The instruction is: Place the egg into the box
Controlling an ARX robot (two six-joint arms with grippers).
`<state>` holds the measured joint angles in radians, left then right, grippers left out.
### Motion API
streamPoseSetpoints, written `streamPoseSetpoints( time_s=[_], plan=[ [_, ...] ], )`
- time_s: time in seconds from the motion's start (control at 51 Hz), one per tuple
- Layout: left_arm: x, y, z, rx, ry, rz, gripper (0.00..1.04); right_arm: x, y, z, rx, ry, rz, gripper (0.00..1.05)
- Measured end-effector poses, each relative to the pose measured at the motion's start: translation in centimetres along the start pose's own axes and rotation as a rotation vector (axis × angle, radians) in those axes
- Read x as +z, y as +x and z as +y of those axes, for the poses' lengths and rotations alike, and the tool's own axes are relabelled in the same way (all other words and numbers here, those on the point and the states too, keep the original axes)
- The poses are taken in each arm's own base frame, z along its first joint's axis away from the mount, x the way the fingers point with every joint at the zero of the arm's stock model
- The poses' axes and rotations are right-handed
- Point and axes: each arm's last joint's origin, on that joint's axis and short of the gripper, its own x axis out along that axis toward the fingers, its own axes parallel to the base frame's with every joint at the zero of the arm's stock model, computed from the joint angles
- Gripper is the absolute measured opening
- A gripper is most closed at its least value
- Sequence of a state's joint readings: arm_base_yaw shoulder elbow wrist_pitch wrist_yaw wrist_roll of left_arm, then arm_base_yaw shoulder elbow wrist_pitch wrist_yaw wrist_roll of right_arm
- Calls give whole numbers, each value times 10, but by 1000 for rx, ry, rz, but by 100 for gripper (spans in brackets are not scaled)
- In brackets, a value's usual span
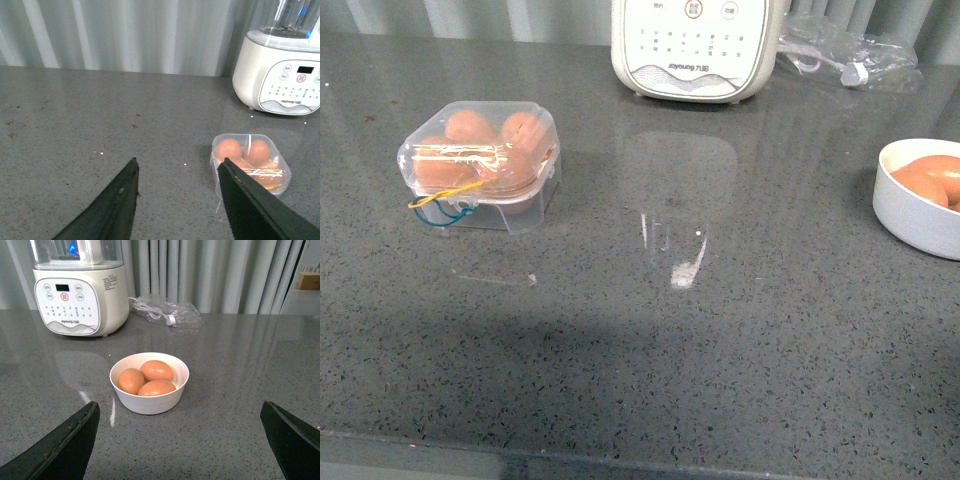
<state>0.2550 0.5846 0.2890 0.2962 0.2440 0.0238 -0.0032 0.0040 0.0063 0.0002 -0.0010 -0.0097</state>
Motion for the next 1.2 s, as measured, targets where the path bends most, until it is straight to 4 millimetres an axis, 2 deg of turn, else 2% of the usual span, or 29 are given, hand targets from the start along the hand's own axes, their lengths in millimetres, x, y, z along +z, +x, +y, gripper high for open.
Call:
streamPoseSetpoints(
  time_s=[0.059, 0.275, 0.569, 1.078, 1.196],
  plan=[
    [-9, -4, -5, -4, -8, 5, 35, 0, 0, 0, -1, 0, 0, 97],
    [-28, -12, -14, -2, -21, 9, 3, 0, 0, 0, 0, 0, 0, 97],
    [-45, -23, -30, -3, -25, 2, 4, 0, 0, 0, 0, 0, 0, 97],
    [-60, -34, -32, -11, -25, -9, 4, 0, 0, 0, 0, 0, 0, 97],
    [-58, -36, -31, -10, -26, -32, 4, 0, 0, 0, 0, 0, 0, 97]
  ],
)
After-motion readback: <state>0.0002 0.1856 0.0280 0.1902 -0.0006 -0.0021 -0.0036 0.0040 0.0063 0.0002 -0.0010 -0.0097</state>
